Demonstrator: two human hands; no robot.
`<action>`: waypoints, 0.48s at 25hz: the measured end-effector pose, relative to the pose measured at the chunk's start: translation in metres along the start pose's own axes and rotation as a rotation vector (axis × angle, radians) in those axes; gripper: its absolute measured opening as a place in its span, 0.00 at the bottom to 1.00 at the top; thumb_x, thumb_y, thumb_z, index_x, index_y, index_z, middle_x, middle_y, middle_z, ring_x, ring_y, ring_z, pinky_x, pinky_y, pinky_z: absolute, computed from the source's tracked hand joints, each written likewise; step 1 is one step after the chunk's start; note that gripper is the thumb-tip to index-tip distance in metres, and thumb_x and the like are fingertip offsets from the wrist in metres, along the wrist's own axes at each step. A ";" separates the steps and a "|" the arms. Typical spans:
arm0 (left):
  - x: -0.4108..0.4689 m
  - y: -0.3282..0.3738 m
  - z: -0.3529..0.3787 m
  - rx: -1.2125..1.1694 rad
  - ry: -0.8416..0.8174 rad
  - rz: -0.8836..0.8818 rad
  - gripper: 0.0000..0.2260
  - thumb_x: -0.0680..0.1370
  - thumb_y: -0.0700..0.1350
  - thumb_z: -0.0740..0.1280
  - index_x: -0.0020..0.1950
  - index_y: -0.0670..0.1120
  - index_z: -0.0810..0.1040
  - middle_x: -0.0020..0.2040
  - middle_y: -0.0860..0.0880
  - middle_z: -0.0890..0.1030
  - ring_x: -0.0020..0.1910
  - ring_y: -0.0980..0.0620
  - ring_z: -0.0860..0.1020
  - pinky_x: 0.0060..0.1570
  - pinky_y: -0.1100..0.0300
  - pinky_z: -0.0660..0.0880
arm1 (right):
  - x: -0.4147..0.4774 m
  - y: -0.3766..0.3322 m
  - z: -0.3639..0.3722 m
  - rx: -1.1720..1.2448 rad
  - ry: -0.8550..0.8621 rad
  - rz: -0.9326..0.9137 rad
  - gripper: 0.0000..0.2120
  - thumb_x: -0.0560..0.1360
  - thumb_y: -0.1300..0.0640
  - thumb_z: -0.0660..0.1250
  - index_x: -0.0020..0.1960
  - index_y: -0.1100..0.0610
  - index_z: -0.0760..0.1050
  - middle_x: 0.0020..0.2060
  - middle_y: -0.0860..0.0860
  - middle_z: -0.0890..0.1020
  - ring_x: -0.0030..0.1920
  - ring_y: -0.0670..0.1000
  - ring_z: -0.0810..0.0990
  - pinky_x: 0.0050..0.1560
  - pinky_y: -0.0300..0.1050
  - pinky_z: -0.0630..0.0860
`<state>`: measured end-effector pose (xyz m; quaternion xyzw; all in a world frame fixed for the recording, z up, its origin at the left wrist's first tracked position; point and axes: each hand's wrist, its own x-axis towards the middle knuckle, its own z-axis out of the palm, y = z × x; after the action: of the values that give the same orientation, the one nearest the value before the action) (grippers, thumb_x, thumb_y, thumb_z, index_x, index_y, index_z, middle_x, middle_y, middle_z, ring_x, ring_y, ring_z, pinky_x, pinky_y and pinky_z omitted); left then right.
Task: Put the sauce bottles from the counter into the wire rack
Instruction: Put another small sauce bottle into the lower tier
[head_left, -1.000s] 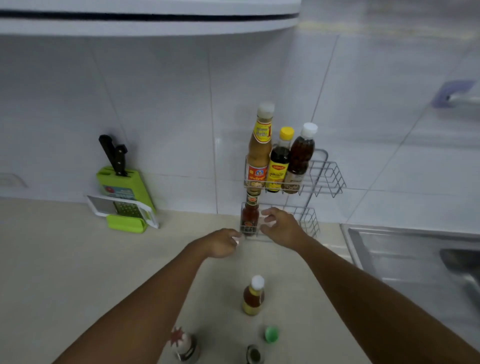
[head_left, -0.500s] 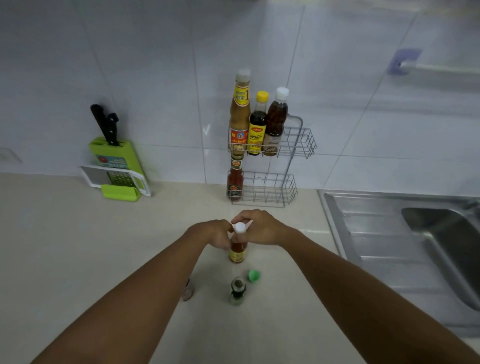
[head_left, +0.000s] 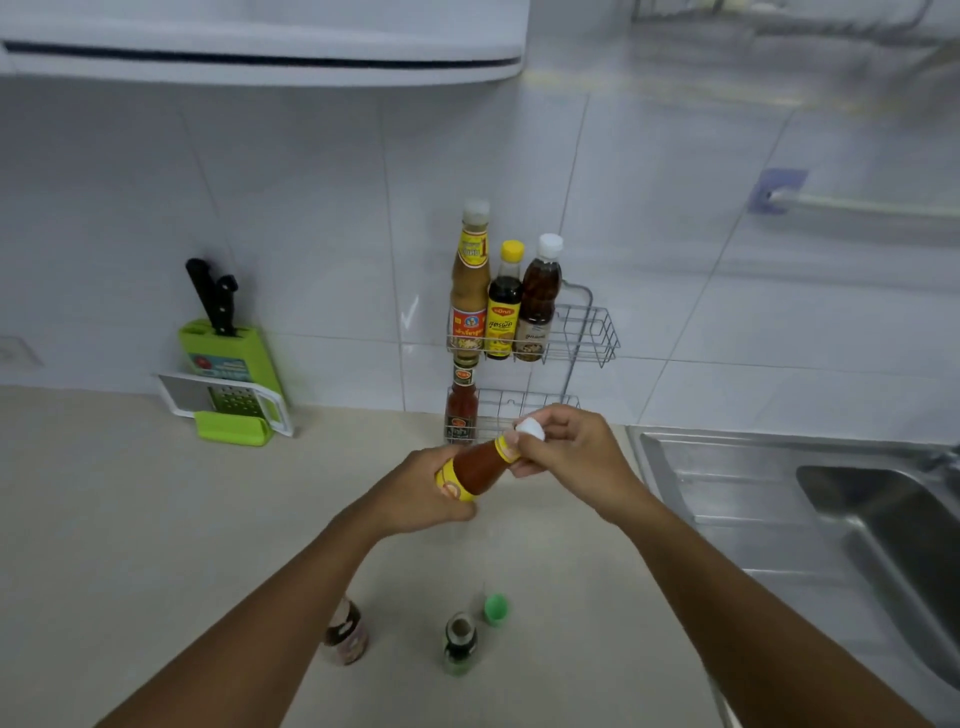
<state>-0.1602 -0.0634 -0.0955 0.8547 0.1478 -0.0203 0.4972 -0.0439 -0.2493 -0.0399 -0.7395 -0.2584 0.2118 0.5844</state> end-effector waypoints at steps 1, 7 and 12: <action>-0.001 0.012 -0.005 -0.017 -0.028 0.037 0.26 0.66 0.43 0.79 0.62 0.57 0.78 0.45 0.53 0.83 0.40 0.54 0.83 0.37 0.53 0.83 | -0.002 -0.011 -0.009 -0.082 -0.010 -0.108 0.07 0.73 0.59 0.77 0.47 0.58 0.81 0.38 0.55 0.87 0.35 0.56 0.87 0.41 0.53 0.86; -0.005 0.062 -0.013 0.181 -0.037 0.087 0.21 0.66 0.46 0.77 0.58 0.53 0.78 0.42 0.50 0.82 0.36 0.52 0.81 0.32 0.58 0.78 | 0.010 -0.031 -0.030 -0.730 0.017 -0.444 0.09 0.81 0.55 0.54 0.50 0.53 0.72 0.31 0.49 0.75 0.31 0.52 0.74 0.32 0.46 0.67; 0.005 0.065 -0.007 0.916 0.449 0.265 0.25 0.62 0.55 0.76 0.58 0.56 0.78 0.47 0.54 0.85 0.41 0.51 0.83 0.40 0.57 0.77 | 0.016 -0.027 -0.027 -0.090 0.014 0.297 0.13 0.82 0.55 0.54 0.44 0.56 0.74 0.27 0.47 0.69 0.25 0.47 0.65 0.27 0.39 0.59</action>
<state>-0.1388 -0.0861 -0.0379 0.9791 0.1175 0.1640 0.0271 -0.0187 -0.2544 -0.0075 -0.7966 -0.1514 0.2787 0.5147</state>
